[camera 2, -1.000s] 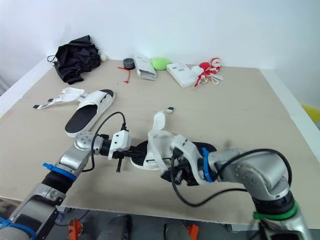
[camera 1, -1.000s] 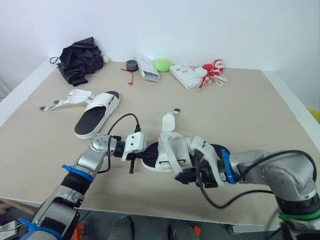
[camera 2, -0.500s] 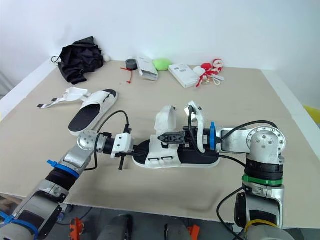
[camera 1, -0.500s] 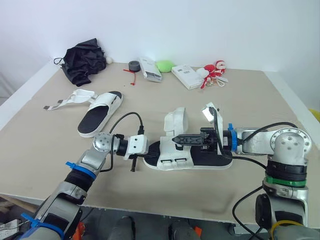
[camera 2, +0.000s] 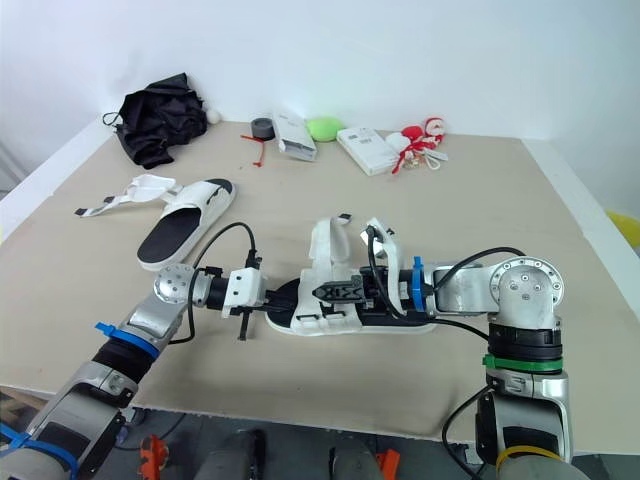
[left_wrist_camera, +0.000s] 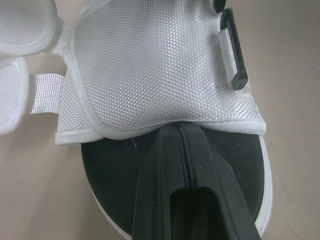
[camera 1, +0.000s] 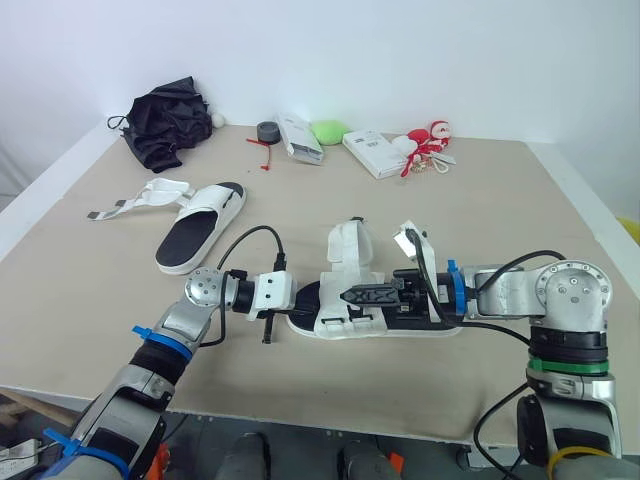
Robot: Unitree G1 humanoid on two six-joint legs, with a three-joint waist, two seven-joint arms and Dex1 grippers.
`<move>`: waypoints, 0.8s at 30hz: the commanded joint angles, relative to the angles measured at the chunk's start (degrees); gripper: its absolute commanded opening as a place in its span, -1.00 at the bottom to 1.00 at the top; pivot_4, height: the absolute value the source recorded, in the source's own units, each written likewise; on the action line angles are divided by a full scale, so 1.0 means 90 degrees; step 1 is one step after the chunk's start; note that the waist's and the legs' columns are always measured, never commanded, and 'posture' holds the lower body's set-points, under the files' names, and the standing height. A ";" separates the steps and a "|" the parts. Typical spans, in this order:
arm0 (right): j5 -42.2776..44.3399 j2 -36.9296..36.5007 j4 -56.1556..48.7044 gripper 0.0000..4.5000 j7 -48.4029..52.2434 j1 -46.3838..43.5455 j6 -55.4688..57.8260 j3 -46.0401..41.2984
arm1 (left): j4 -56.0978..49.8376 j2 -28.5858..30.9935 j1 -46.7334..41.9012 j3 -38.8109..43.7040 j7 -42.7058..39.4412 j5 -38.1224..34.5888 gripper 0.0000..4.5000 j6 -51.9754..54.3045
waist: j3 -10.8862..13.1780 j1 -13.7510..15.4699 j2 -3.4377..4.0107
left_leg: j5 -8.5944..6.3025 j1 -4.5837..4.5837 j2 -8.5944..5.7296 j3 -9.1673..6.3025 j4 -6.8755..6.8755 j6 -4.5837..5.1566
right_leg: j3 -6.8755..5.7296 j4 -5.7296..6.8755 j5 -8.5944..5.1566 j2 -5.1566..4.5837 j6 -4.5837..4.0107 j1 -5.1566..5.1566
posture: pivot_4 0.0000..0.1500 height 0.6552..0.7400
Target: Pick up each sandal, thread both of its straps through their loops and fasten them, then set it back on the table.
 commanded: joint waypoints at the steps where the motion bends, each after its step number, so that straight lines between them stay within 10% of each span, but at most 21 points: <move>1: 0.0158 -0.0076 0.0115 -0.97 -0.0029 -0.0062 -0.0155 0.0021 | 0.0563 0.0109 0.0362 -0.0362 -0.0014 0.0532 -1.00 0.0299 | 0.0000 -0.0002 0.0001 | 0.0000 0.0000 0.0000 0.0000 0.0000 0.0000 | 0.0000 0.0000 0.0000 0.0000 0.0000 0.0000 | 1.00 0.95; 24: 0.0208 -0.0217 0.0822 -0.97 0.0106 0.0312 -0.0177 0.0003 | 0.0314 0.0176 0.0526 -0.0312 0.0052 0.0457 -1.00 0.0567 | -0.0002 -0.0009 0.0003 | 0.0003 -0.0013 0.0006 0.0018 -0.0006 0.0005 | 0.0004 -0.0002 0.0001 0.0000 -0.0002 -0.0017 | 1.00 0.95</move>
